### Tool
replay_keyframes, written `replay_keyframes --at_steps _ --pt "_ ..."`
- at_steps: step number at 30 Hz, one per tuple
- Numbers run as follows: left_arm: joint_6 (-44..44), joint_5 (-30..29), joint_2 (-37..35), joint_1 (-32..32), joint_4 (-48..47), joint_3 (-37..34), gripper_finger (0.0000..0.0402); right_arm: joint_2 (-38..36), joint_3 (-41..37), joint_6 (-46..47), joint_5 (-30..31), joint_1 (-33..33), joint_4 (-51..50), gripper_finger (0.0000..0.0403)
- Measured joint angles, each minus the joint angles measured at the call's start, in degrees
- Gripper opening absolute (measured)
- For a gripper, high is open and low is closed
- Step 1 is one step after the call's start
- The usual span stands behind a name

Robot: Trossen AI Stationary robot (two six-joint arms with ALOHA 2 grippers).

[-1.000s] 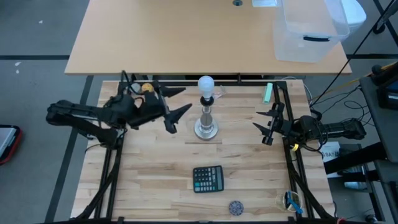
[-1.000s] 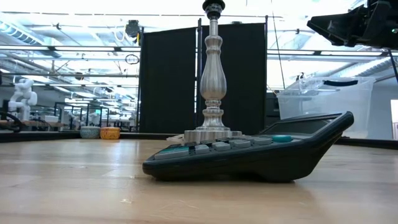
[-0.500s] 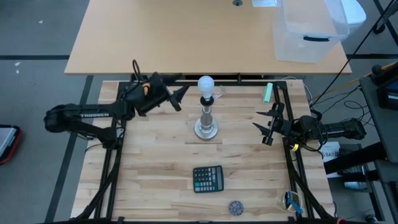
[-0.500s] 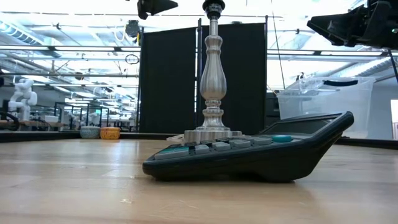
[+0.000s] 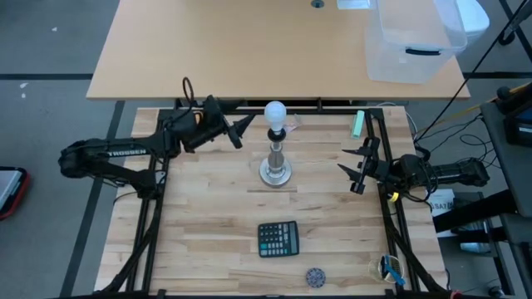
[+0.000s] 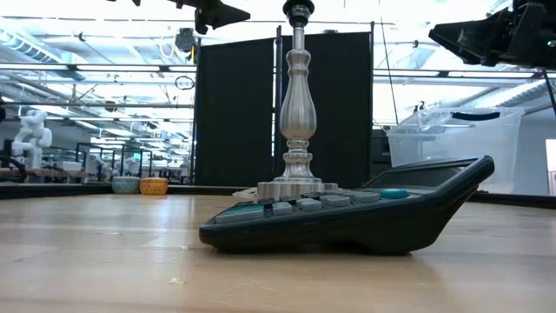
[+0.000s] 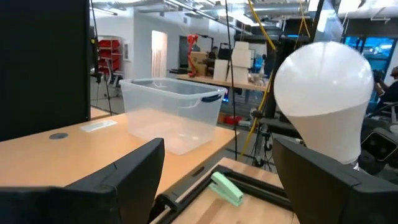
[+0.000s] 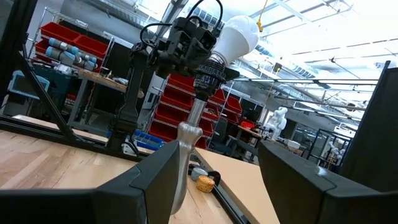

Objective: Screw lightbulb
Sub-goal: Insert the light bulb into the lamp

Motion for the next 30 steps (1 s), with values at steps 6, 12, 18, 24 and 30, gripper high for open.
replay_keyframes --at_steps 6,12,18,24,30 --pt "-0.15 0.02 0.00 -0.93 -0.11 0.00 0.0302 0.00 0.00 0.00 0.02 0.00 -0.32 0.0212" --pt "-1.09 0.02 0.00 -1.25 -0.18 0.00 0.0302 0.00 0.00 0.00 0.02 -0.02 -0.87 0.0212" --pt "-6.43 0.01 0.00 -1.22 0.25 0.00 0.0302 0.00 0.00 0.00 0.01 0.00 -0.85 0.0212" --pt "-10.70 3.28 0.02 -1.22 0.82 0.02 0.0302 0.00 0.00 0.00 0.02 0.00 -0.85 0.0212" --pt "-11.35 5.84 0.00 -1.24 1.36 0.02 0.0302 0.00 0.00 0.00 0.01 -0.01 -0.85 0.0212"
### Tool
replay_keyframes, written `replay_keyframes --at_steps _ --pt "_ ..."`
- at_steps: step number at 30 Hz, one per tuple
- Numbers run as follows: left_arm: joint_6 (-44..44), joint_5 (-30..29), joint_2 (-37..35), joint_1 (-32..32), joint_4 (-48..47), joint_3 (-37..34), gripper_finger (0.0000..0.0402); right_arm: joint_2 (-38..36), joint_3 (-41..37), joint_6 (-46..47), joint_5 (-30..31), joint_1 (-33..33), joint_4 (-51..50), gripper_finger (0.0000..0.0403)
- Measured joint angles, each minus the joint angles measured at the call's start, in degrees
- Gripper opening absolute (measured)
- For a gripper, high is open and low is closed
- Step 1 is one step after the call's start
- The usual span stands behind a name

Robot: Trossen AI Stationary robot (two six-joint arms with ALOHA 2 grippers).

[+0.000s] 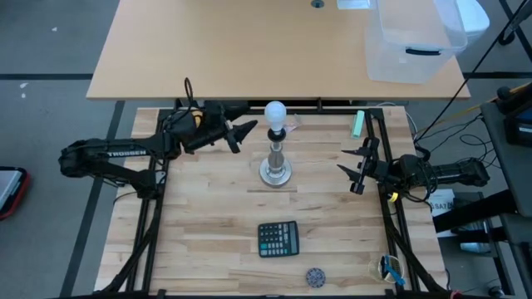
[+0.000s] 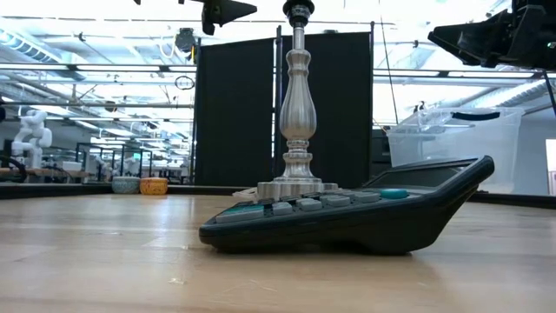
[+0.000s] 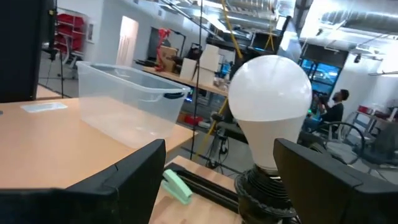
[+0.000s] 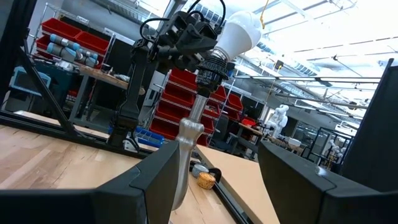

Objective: Screw lightbulb
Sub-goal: Insert the light bulb into the lamp

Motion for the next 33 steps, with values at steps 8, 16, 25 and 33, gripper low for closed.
replay_keyframes --at_steps 8,16,25,33 --pt "2.68 2.43 -0.22 0.28 2.90 0.02 0.0302 0.00 0.00 0.00 0.00 0.00 0.00 0.0212" --pt "4.00 9.63 -0.56 0.55 6.10 0.02 0.0302 0.00 0.00 0.00 -0.01 0.01 -0.01 0.0212" --pt "3.94 14.82 -0.61 0.72 8.45 0.02 0.0302 0.00 0.00 0.00 0.00 0.01 -0.05 0.0212" --pt "-2.13 13.88 -0.59 1.31 7.79 0.02 0.0302 0.01 0.00 0.00 0.00 -0.01 -0.17 0.0212"
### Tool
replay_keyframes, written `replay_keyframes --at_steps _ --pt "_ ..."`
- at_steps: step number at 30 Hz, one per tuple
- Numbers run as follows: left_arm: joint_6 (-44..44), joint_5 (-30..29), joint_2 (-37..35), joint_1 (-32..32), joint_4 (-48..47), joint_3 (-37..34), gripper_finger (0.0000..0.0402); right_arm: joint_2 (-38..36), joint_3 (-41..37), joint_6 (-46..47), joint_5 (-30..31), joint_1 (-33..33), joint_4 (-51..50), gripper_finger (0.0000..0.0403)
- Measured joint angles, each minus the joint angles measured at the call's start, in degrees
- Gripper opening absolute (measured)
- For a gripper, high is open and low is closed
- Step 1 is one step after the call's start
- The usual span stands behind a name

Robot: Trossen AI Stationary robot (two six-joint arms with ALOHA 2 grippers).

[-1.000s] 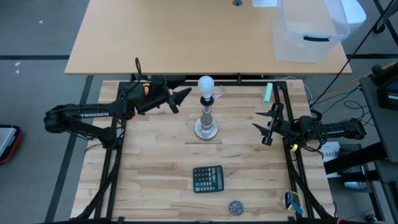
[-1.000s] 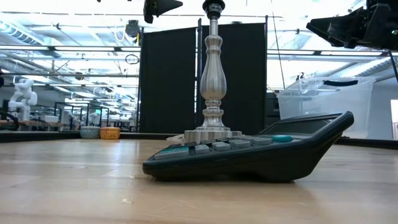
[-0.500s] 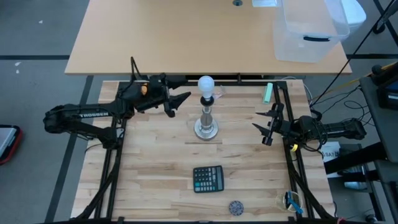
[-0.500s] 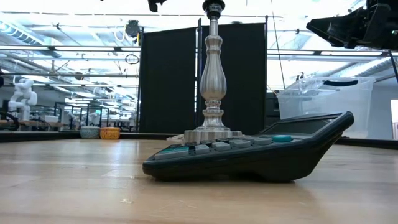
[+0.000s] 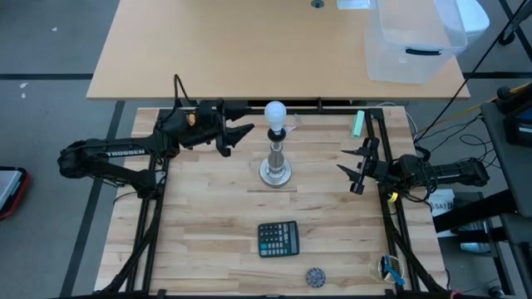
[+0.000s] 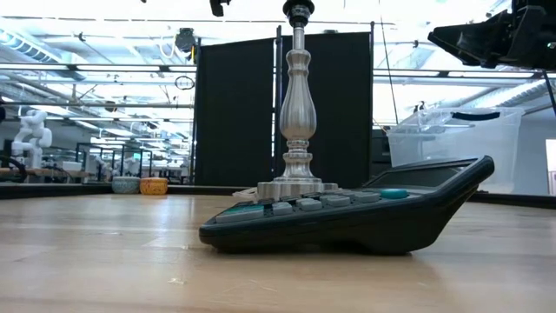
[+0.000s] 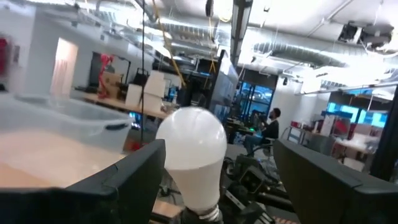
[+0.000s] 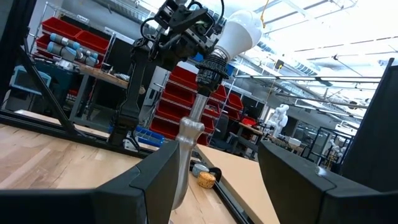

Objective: Screw lightbulb
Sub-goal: Insert the light bulb into the lamp

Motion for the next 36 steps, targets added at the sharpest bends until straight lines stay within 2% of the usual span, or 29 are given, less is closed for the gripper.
replay_keyframes --at_steps 11,17,23,29,36 --pt "-0.83 0.20 0.27 0.00 -5.55 0.00 0.0302 0.00 0.00 0.00 -0.01 0.02 -0.13 0.0212" --pt "10.60 -0.22 0.28 0.00 -5.34 0.00 0.0302 0.01 0.00 0.00 -0.01 0.02 -0.31 0.0212" --pt "16.75 -0.24 0.28 -0.39 -5.30 0.00 0.0302 0.00 0.00 0.00 -0.01 0.01 -0.58 0.0212" --pt "12.25 -0.26 0.28 -0.44 -5.58 0.00 0.0302 0.01 0.00 0.00 -0.01 0.02 -1.01 0.0212" --pt "11.86 -0.26 0.28 -0.44 -5.10 0.00 0.0302 -0.01 0.00 0.00 0.01 0.01 -1.05 0.0212"
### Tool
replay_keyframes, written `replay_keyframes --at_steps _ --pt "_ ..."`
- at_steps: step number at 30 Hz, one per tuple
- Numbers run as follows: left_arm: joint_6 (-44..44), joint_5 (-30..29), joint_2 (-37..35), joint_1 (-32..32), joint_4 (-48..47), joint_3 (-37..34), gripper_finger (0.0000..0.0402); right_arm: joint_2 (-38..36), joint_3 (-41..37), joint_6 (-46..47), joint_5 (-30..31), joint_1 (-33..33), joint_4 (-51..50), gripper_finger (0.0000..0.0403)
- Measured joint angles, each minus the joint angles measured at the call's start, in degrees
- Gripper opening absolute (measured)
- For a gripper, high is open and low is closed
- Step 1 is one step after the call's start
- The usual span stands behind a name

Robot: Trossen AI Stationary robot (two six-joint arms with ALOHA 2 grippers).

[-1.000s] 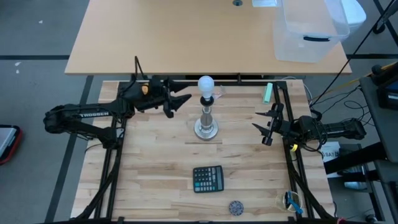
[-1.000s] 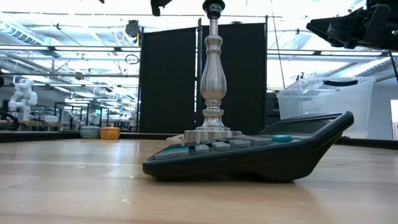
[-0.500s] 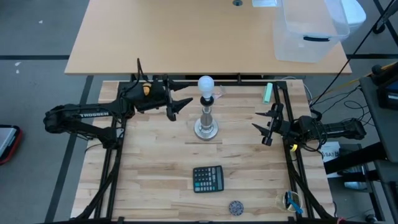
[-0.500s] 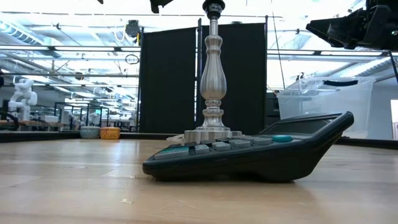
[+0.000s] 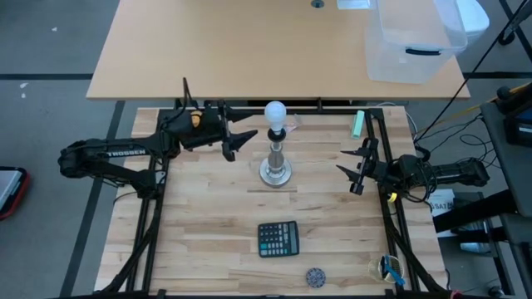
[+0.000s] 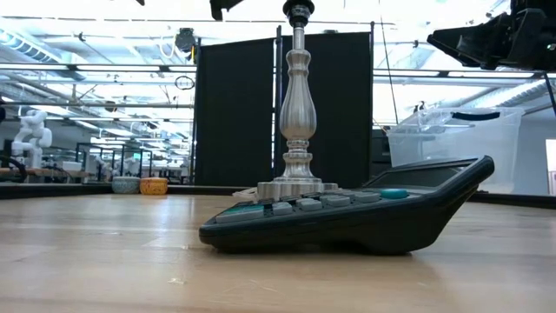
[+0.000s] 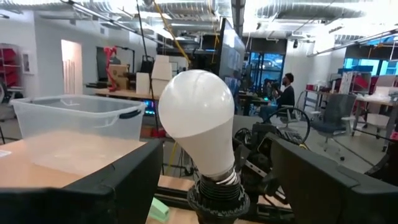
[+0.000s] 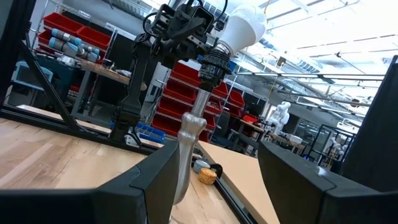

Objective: Screw lightbulb
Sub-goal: Insert the light bulb into the lamp

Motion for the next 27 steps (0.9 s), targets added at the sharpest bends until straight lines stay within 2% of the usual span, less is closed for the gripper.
replay_keyframes --at_steps 16,27 --pt "-0.11 0.00 0.00 0.00 1.20 0.00 0.0302 0.00 0.00 0.00 0.00 0.01 -0.02 0.0212" --pt "4.53 -0.02 0.39 0.98 -4.83 -0.02 0.0302 0.01 0.00 0.25 -0.04 0.01 -0.05 0.0212"
